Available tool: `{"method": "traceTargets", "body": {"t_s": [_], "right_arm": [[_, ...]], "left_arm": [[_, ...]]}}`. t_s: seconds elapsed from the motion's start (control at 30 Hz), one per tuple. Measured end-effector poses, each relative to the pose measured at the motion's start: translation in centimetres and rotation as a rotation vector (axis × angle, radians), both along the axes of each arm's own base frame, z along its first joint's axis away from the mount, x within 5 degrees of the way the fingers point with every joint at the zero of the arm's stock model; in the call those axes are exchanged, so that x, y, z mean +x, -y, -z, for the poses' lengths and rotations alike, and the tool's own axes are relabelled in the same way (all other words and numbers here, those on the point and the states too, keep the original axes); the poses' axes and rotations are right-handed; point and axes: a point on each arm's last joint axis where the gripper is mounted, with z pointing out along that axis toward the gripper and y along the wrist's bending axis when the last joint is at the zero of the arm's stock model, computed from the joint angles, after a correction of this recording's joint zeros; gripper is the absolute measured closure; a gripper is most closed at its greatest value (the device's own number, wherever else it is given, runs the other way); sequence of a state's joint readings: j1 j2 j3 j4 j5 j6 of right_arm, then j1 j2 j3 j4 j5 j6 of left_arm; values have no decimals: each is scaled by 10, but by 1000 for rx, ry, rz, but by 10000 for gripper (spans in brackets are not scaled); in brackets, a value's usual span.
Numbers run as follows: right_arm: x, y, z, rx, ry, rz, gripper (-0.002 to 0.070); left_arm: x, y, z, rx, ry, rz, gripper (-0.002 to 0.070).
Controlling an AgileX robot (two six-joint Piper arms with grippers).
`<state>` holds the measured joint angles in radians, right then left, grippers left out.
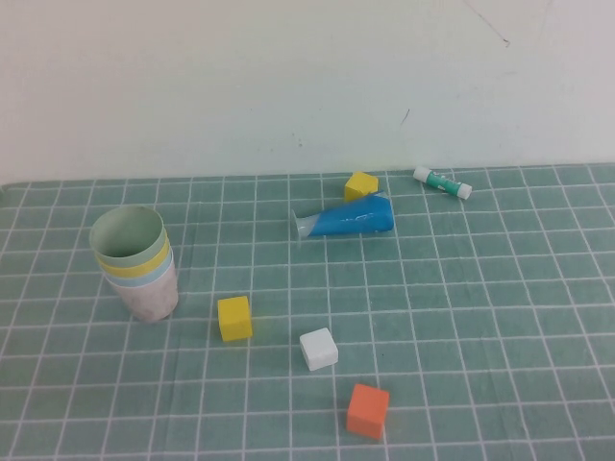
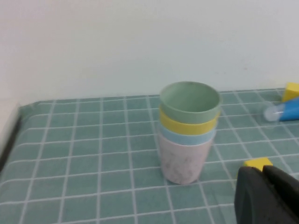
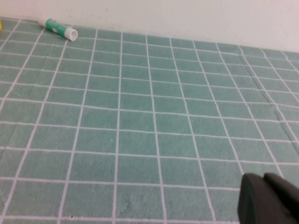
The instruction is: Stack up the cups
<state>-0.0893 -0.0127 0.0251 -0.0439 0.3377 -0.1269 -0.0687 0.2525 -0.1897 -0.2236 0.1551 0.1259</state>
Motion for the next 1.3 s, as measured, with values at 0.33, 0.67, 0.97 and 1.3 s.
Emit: {"method": "traceTargets", "body": {"t_s": [0.33,0.67,0.97,1.3], "right_arm": [[0,0,0,0,1,0,679],[0,0,0,0,1,0,679],[0,0,0,-2,1,0,679],[0,0,0,-2,1,0,679]], "left_arm": [[-4,4,29,16,21,61,677],[-21,-1,60,-2,-17,7,677],[-23,-3,68,-2,-101,-23,677],[-23,-4,67,5,-99,-26,677]]}}
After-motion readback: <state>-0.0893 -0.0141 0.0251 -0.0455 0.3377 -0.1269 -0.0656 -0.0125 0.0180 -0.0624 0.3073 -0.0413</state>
